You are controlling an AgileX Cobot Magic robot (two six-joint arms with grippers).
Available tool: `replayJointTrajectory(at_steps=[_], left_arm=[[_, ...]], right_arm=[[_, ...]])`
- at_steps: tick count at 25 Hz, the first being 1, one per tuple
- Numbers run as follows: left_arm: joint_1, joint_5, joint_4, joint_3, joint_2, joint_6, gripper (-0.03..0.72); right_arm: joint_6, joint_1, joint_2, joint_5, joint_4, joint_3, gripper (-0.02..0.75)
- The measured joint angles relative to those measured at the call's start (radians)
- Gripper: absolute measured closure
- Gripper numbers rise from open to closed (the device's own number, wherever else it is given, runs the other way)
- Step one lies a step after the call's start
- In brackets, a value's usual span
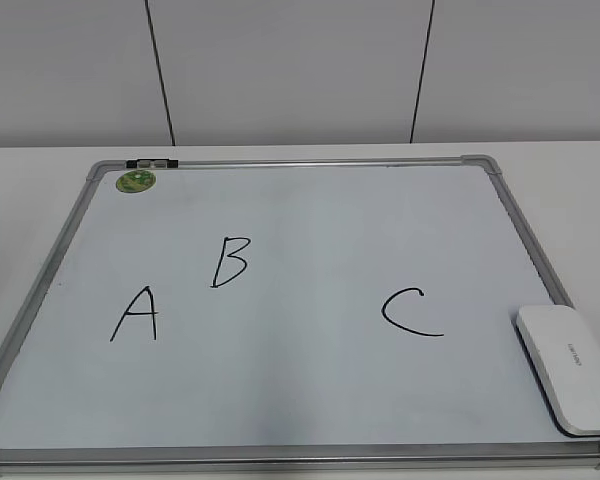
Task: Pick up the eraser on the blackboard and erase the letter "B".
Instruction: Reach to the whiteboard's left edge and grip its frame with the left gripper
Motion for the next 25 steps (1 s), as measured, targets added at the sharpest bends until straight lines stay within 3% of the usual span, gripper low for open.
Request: replayJointTrajectory(at_steps=[10, 19, 25], left_arm=[[0.0, -0.035, -0.006, -0.21, 0.488, 0.0, 0.1], [0.0, -0.11, -0.009, -0.326, 0.794, 0.0, 0.104], [0.0, -0.113, -0.029, -0.395, 0.968, 0.0, 0.183]], right_arm=[[0.0, 0.0, 0.0, 0.0, 0.0, 0.0, 0.148], [0.0, 0.0, 0.0, 0.0, 0.0, 0.0, 0.148], [0.0, 0.0, 0.0, 0.0, 0.0, 0.0, 0.148]])
